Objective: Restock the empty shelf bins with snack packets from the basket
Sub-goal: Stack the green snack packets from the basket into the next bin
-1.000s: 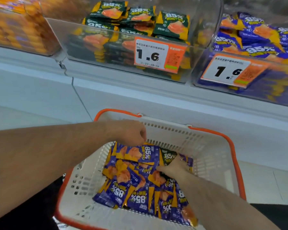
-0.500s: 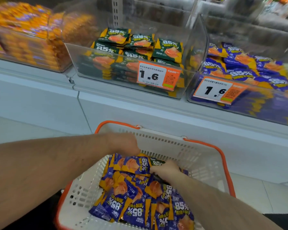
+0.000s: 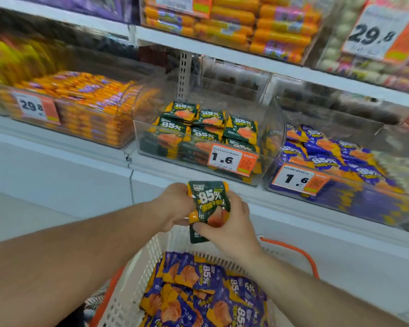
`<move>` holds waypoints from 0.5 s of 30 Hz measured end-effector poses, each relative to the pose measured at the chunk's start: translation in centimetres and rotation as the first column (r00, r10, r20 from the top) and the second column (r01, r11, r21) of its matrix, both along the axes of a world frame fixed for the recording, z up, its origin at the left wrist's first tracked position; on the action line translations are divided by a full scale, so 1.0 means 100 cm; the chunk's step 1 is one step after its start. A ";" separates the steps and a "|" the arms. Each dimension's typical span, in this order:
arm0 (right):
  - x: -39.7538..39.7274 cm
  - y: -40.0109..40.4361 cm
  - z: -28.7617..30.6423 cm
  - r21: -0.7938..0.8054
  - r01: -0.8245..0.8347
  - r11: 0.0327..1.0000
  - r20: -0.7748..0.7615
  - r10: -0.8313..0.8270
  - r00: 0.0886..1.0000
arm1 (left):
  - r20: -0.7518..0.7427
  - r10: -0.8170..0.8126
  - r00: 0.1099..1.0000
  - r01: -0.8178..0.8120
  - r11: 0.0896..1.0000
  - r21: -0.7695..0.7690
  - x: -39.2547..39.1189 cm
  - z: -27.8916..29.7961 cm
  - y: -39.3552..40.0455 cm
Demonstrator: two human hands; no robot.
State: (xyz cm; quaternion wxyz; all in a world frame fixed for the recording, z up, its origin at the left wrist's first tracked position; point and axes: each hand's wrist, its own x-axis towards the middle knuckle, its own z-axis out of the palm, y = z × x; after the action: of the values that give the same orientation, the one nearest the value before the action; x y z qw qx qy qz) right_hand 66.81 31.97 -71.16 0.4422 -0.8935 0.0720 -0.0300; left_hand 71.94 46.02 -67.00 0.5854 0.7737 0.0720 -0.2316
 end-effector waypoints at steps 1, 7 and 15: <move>0.003 0.001 0.008 0.055 0.018 0.998 0.027 -0.020 0.999 | 0.037 0.004 0.999 -0.003 1.000 -0.022 0.002 0.007 0.004; 0.018 -0.011 0.053 0.182 0.035 0.983 0.248 -0.081 0.965 | 0.147 -0.035 0.989 0.054 0.990 -0.132 0.017 0.036 0.028; 0.081 -0.001 0.121 0.360 0.147 0.921 0.276 -0.256 0.926 | 0.090 0.233 0.968 -0.179 0.899 -0.401 0.041 0.060 0.041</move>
State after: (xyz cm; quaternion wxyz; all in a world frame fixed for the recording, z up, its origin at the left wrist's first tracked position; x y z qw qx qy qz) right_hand 74.86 31.84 -59.09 0.5867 -0.7769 0.0967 -0.2069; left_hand 76.07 50.11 -61.00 0.7521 0.6438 0.0659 -0.1247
